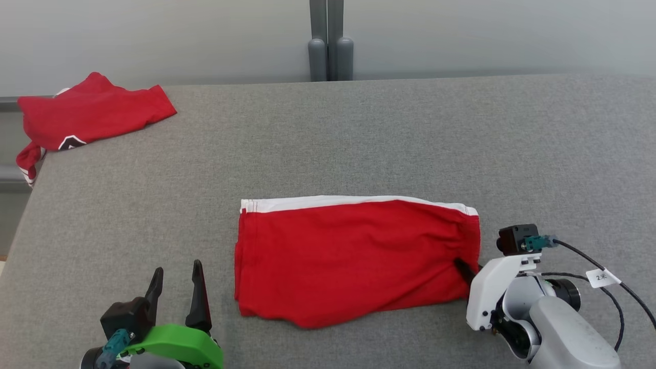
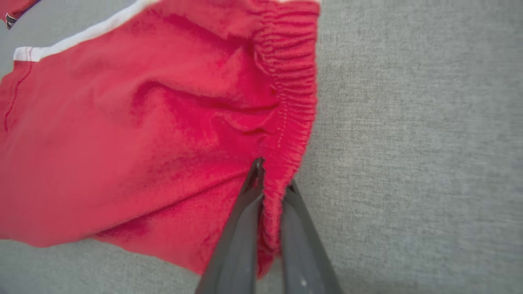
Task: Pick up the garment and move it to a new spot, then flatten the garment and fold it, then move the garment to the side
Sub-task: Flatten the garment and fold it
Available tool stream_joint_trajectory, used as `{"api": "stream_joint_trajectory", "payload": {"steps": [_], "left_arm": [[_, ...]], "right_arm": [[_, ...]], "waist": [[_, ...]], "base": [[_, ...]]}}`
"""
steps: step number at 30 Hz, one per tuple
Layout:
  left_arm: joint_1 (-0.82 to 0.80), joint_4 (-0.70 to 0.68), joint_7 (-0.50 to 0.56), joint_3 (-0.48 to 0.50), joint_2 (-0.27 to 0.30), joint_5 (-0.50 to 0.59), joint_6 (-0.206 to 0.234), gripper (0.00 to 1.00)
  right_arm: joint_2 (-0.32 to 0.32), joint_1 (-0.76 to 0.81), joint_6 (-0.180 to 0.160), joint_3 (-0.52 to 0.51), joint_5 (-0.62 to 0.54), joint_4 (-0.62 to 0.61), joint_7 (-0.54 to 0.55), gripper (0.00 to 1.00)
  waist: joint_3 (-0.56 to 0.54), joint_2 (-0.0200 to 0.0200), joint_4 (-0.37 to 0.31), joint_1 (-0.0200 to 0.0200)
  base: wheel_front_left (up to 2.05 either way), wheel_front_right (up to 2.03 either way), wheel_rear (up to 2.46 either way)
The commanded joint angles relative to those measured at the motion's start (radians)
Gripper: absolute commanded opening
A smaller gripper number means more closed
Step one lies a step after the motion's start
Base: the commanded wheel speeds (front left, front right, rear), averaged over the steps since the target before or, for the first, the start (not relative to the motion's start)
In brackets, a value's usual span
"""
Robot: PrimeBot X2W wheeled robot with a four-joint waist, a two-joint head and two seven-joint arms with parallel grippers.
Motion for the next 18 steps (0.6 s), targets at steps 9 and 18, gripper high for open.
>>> {"api": "stream_joint_trajectory", "payload": {"steps": [9, 18], "left_arm": [[0.002, -0.005, -0.005, 0.004, -0.004, 0.020, -0.004, 1.00], [-0.008, -0.007, -0.005, 0.000, -0.008, 0.025, -0.008, 1.00]], "right_arm": [[-0.138, -0.046, 0.000, 0.004, 0.071, -0.059, 0.052, 0.00], [-0.207, -0.016, 0.000, -0.017, 0.123, -0.164, 0.114, 0.00]], "waist": [[0.004, 0.0000, -0.052, 0.0000], [0.013, 0.0000, -0.086, 0.0000]], "base": [[0.00, 0.00, 0.00], [0.00, 0.00, 0.00]]}}
